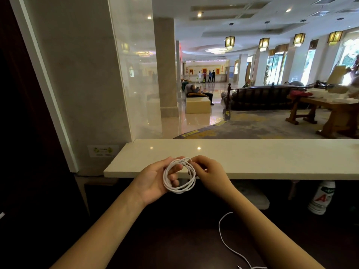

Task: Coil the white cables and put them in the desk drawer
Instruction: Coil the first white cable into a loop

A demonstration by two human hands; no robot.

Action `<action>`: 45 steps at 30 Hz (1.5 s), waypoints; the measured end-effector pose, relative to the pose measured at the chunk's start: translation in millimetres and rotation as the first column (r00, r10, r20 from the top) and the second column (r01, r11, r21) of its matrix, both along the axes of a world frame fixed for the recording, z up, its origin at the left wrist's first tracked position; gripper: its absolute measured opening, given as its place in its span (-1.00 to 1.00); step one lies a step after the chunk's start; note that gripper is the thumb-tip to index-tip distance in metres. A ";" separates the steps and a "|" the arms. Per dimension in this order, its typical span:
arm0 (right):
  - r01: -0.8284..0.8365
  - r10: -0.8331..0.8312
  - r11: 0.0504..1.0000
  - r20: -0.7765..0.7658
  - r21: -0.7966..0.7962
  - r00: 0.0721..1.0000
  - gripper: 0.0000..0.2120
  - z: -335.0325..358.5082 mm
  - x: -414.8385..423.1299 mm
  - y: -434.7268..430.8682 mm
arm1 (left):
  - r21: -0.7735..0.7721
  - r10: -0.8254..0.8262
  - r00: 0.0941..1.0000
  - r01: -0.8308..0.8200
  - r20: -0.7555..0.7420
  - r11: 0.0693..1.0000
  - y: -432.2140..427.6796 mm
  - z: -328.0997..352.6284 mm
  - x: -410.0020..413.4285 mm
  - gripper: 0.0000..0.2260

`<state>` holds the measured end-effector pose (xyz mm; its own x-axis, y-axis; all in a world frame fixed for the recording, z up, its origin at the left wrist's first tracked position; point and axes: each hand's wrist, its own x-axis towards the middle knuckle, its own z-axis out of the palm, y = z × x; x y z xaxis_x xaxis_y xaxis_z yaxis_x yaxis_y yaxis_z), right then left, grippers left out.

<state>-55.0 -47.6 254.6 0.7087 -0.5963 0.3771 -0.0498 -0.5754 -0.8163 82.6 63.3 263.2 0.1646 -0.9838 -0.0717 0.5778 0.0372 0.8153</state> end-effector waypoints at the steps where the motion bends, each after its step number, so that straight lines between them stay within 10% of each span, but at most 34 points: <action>1: -0.019 0.019 1.000 -0.011 -0.005 1.000 -0.86 0.1 -0.3 -2.4 | -0.005 -0.011 1.000 0.011 0.009 1.000 0.4 0.4 0.6 -0.70; 16: -0.058 0.051 0.996 -0.100 -0.072 0.994 -0.73 2.8 -10.8 10.3 | -0.048 0.098 0.981 -0.091 0.165 0.995 -5.0 -0.6 -11.2 -0.78; 21: 0.176 -0.185 0.965 -0.024 -0.195 0.983 -0.59 4.7 -11.8 10.4 | -0.018 0.138 0.968 -0.138 0.211 0.990 -3.3 2.3 -16.4 -0.83; 35: 0.030 -0.067 0.820 -0.043 -0.571 0.997 -0.83 37.7 -13.4 -13.8 | -0.018 -0.042 0.962 0.049 0.270 0.999 8.0 0.7 -15.8 -0.73; 39: 0.085 -0.093 0.884 0.006 -0.460 0.996 -0.84 45.0 -15.1 -17.0 | -0.056 -0.020 0.970 0.035 0.243 0.998 7.8 4.3 -18.1 -0.77; 45: -0.125 0.152 0.965 -0.102 0.230 0.983 -0.78 28.3 -16.5 -0.8 | -0.145 0.196 0.901 -0.151 0.386 0.978 7.5 6.8 -22.9 -0.85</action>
